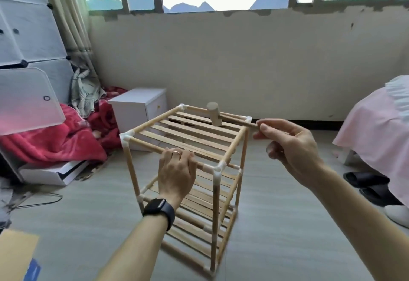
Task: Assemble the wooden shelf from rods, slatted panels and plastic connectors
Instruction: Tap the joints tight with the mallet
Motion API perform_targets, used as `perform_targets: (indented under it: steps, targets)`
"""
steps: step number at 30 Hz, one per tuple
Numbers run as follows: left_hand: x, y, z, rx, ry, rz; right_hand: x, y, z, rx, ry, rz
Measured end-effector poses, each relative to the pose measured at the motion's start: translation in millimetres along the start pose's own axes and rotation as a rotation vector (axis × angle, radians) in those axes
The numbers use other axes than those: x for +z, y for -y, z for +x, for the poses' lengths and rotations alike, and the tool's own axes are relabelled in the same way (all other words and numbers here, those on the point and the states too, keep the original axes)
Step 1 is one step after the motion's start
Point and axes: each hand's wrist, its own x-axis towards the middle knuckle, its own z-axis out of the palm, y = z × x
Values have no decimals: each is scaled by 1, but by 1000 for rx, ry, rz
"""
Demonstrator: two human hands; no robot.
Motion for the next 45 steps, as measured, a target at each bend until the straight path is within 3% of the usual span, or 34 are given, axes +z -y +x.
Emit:
perform_targets:
  steps: [4, 8, 16, 20, 25, 29, 31, 33, 35, 37, 41, 43, 45]
  targets:
    - [1, -3, 3, 53, -71, 87, 17, 5, 12, -50, -3, 19]
    - [8, -10, 10, 147, -94, 178, 36, 3, 12, -292, -211, -342]
    - [26, -41, 5, 202, -142, 192, 44, 17, 22, -724, -391, -783]
    - [29, -44, 4, 216, -167, 198, 41, -1, 22, -535, -192, -987]
    - [30, -44, 3, 201, -183, 209, 31, -1, 25, -707, -362, -858]
    - [22, -56, 4, 148, -78, 208, 31, -10, 22, -583, -209, -980]
    - [20, -71, 3, 135, 74, 191, 29, -5, 28, -583, -241, -987]
    - [23, -87, 5, 191, 190, 87, 29, -4, 31, -611, -340, -932]
    - [14, -94, 9, 241, 231, -164, 35, -6, 31, -616, -407, -884]
    - [-5, -83, 7, 208, 97, -342, 43, -8, 30, -621, -413, -853]
    - [-39, -20, -10, 102, -356, -196, 70, -10, 29, -574, -342, -732]
    - [-48, 11, -26, -54, -407, -178, 95, -9, 27, -506, -274, -625]
    - [-48, 33, -44, -241, -271, -310, 126, -7, 28, -459, -208, -525]
